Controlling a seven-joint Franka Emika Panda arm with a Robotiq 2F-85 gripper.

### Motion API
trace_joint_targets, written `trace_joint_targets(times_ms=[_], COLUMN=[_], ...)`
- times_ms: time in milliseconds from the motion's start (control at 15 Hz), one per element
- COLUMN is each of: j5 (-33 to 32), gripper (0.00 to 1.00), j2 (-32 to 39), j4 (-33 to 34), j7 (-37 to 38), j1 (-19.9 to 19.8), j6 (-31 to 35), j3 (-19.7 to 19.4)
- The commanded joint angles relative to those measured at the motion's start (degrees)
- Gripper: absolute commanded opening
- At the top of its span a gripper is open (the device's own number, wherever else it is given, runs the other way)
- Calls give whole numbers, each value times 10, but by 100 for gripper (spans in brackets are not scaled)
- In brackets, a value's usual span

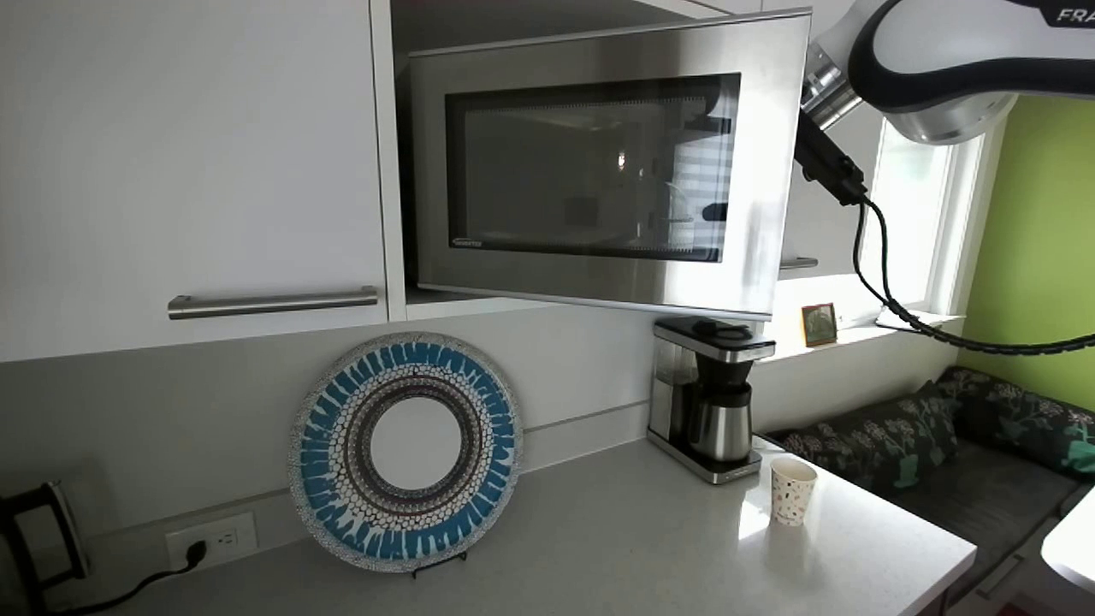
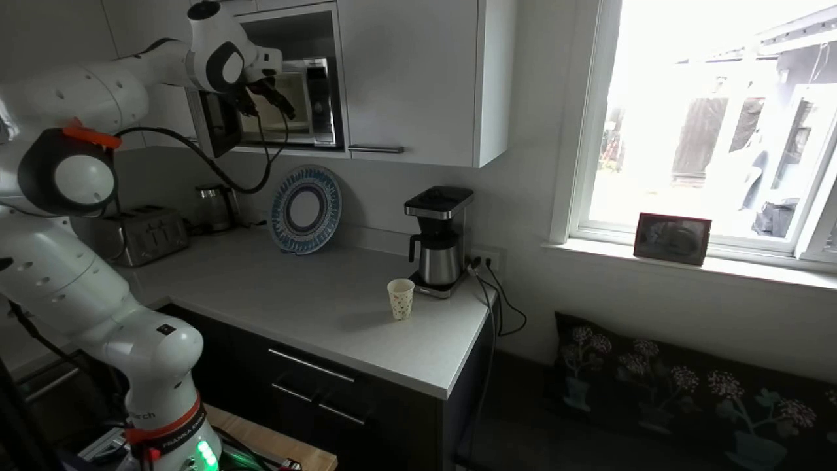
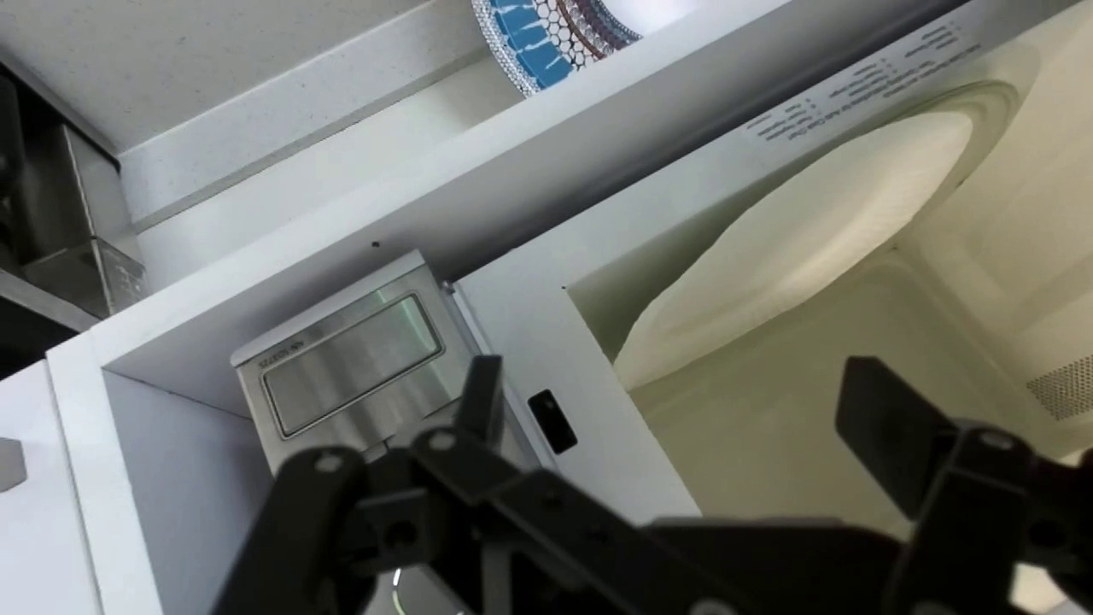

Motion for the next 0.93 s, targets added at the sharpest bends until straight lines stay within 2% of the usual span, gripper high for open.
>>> trace_joint_targets(times_ms=[0,133,333,467,600,867], j5=[2,6,-12,-22,-25,-29], gripper=[100,100,100,100,100,100], j2=[0,-2,0,7,12,15], j4=[15,47,109,152,193,264], j7=[-9,-32,-57,-83,-117,-190], j1=[1,8,2,-3,-1,6], j6=[-22,-92,-224,-285,-331,-374], j3=[-1,-10,-19,-25,-33,-36])
